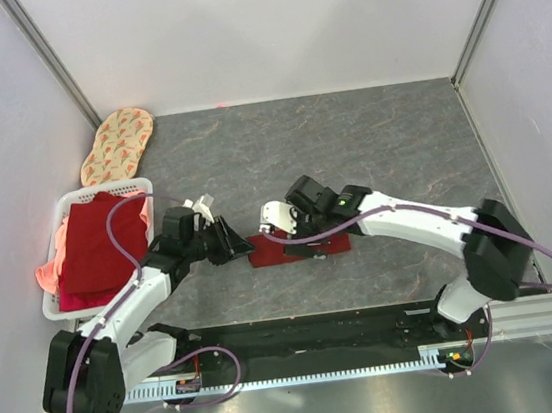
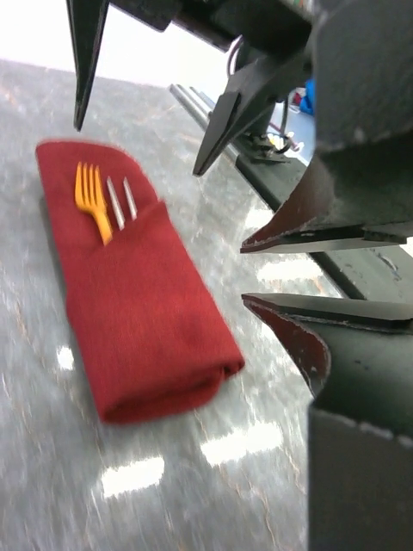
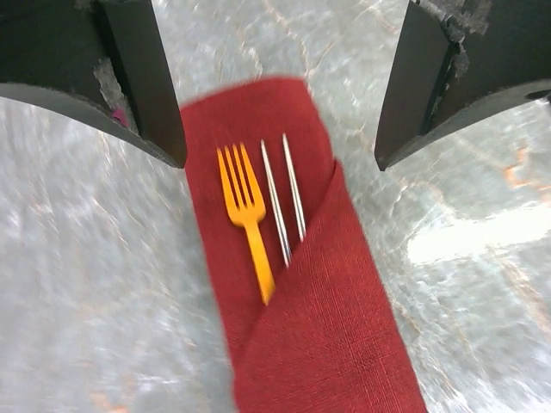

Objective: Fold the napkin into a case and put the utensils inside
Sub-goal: Insert the utensils into the folded napkin, then reset both arms

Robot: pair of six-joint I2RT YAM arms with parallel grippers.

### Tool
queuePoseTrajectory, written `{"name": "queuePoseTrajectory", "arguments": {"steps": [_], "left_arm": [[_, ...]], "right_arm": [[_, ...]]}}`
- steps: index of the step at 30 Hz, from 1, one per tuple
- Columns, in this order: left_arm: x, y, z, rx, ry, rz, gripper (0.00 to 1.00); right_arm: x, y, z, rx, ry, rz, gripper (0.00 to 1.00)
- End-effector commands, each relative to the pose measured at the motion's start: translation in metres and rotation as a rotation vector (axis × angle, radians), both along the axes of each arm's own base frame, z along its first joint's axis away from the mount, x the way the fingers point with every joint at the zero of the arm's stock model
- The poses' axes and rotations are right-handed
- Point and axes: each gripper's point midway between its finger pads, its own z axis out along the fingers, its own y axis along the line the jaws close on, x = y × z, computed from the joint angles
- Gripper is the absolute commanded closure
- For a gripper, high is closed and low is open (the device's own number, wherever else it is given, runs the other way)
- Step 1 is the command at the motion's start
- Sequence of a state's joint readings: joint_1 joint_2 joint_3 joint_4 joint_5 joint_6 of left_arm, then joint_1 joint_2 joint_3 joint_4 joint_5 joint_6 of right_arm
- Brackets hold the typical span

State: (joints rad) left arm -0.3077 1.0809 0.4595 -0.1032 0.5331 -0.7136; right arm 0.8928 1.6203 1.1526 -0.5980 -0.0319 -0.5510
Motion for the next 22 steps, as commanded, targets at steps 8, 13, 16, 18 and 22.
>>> {"name": "queuePoseTrajectory", "arguments": {"steps": [8, 13, 16, 18, 22], "left_arm": [[-0.019, -0.073, 0.068, 0.022, -0.209, -0.188, 0.60], [-0.048, -0.100, 0.104, -0.022, -0.449, -0.216, 0.60], [-0.065, -0.106, 0.119, -0.136, -0.522, -0.205, 0.55], [-0.075, -0.109, 0.123, -0.190, -0.530, -0.220, 0.52], [-0.082, -0.110, 0.138, -0.227, -0.559, -0.250, 0.50]], "right_arm": [[0.014, -0.088, 0.076, 0.355, -0.207, -0.823, 0.02], [-0.006, -0.117, 0.095, 0.746, -0.131, -1.234, 0.02], [-0.018, -0.125, 0.106, 0.970, -0.099, -1.268, 0.02], [-0.026, -0.130, 0.125, 1.107, -0.094, -1.236, 0.02], [-0.036, -0.138, 0.138, 1.230, -0.080, -1.210, 0.02]]}}
